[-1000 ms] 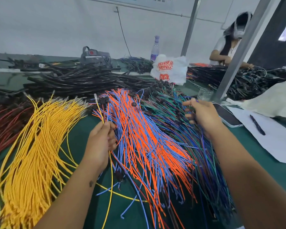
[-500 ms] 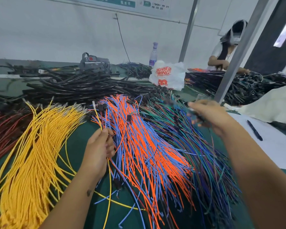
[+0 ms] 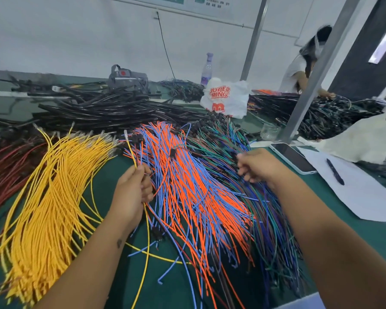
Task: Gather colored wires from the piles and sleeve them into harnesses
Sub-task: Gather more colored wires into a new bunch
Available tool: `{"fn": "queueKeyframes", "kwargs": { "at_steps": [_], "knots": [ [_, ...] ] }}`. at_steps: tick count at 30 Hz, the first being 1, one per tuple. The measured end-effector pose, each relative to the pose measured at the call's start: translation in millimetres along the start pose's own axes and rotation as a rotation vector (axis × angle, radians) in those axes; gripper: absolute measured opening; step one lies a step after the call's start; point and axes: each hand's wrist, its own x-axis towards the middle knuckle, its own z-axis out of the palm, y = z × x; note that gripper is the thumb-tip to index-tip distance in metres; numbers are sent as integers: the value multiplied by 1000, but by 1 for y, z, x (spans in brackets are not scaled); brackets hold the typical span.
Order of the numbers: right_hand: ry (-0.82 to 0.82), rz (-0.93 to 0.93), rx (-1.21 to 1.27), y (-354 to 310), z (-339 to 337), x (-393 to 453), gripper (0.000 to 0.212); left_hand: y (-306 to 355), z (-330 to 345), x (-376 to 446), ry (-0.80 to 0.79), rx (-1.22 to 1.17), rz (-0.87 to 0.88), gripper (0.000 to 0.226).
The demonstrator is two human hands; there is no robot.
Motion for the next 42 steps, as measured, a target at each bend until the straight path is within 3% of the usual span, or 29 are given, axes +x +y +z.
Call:
{"fn": "queueKeyframes", "kwargs": {
  "at_steps": [3,6,10,13,17,21,24,27,29,32,36,42],
  "knots": [
    [89,-20,376,-20,-22,-13,38,1,-1,-2,0,-34,-25,31],
    [1,-17,575,-52,-50,-33,40,5,3,-3,25,-48,-61,32],
    [96,-133,477,-97,-67,-71,33,18,4,-3,38,72,-175,33],
    [122,-289,352,-129,-62,-101,26,39,4,-9,-70,136,-289,32],
    [-50,-449,357,-163,-31,-128,22,83,0,-23,-320,173,-289,29],
    [-187,-586,564,-184,30,-121,27,134,-19,-34,-412,273,-172,31],
    [-393,-533,891,-181,97,-98,28,165,-46,-35,-447,-22,-222,19],
    [-621,-223,1166,-151,175,-72,30,173,-72,-31,-496,-570,-361,18],
    [-637,-28,1180,-121,223,-60,31,162,-82,-23,-408,-650,-380,18],
    [-572,43,1074,-88,258,-47,32,132,-92,-5,-153,-423,-364,21],
    [-436,-125,879,-75,256,-35,35,89,-101,20,96,-169,-301,32],
    [-160,-421,435,-77,262,-46,30,52,-91,28,188,-157,-88,31]
  ]
}}
